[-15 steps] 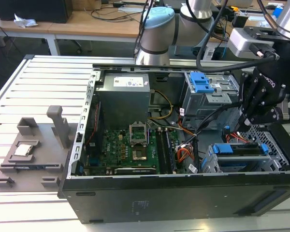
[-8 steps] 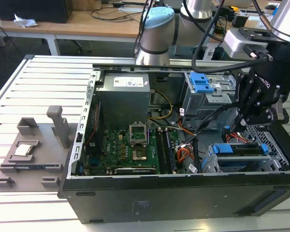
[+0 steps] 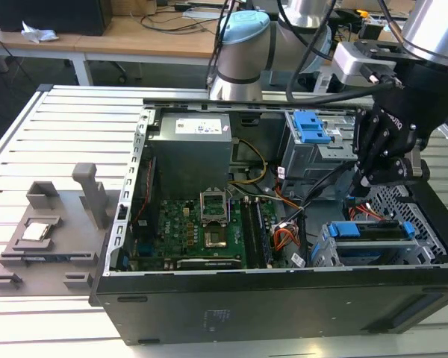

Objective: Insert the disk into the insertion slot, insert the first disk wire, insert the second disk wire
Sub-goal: 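Insert the second disk wire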

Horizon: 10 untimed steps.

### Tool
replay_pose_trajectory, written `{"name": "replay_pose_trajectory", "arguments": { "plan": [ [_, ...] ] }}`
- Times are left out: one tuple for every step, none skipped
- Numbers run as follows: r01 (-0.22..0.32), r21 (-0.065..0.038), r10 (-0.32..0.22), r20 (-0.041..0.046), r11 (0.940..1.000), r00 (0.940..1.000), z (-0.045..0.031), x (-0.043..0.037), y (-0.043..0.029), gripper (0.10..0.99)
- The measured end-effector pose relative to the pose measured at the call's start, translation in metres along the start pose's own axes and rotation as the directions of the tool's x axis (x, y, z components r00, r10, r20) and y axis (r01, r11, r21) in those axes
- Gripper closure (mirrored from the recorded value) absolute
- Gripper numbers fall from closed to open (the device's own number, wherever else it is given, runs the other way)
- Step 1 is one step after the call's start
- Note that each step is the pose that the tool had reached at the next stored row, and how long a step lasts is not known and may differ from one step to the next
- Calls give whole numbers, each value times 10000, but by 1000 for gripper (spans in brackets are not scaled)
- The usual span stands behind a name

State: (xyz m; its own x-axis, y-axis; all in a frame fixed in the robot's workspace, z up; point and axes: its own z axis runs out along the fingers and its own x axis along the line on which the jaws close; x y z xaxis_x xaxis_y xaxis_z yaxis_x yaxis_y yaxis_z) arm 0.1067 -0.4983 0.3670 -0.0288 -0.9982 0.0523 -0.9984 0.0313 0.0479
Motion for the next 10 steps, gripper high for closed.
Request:
{"name": "replay_pose_trajectory", "arguments": {
  "plan": [
    [2, 0, -2, 3, 10000, 10000, 8, -4, 1, 980],
    [3, 0, -3, 2, 10000, 10000, 14, -6, 0, 980],
    [2, 0, -2, 0, 10000, 10000, 26, -10, 1, 980],
    [1, 0, -1, 0, 10000, 10000, 37, -13, 1, 980],
    [1, 0, -1, 0, 10000, 10000, 48, -14, 1, 980],
    [1, 0, -1, 0, 10000, 10000, 55, -16, 0, 980],
    [1, 0, -1, 1, 10000, 10000, 69, -19, 0, 980],
    [1, 0, -1, 0, 10000, 10000, 84, -22, -1, 980],
    [0, 0, 0, 2, 10000, 10000, 93, -22, -1, 980],
    [1, 0, -1, 2, 10000, 10000, 102, -23, -2, 980]
  ]
}}
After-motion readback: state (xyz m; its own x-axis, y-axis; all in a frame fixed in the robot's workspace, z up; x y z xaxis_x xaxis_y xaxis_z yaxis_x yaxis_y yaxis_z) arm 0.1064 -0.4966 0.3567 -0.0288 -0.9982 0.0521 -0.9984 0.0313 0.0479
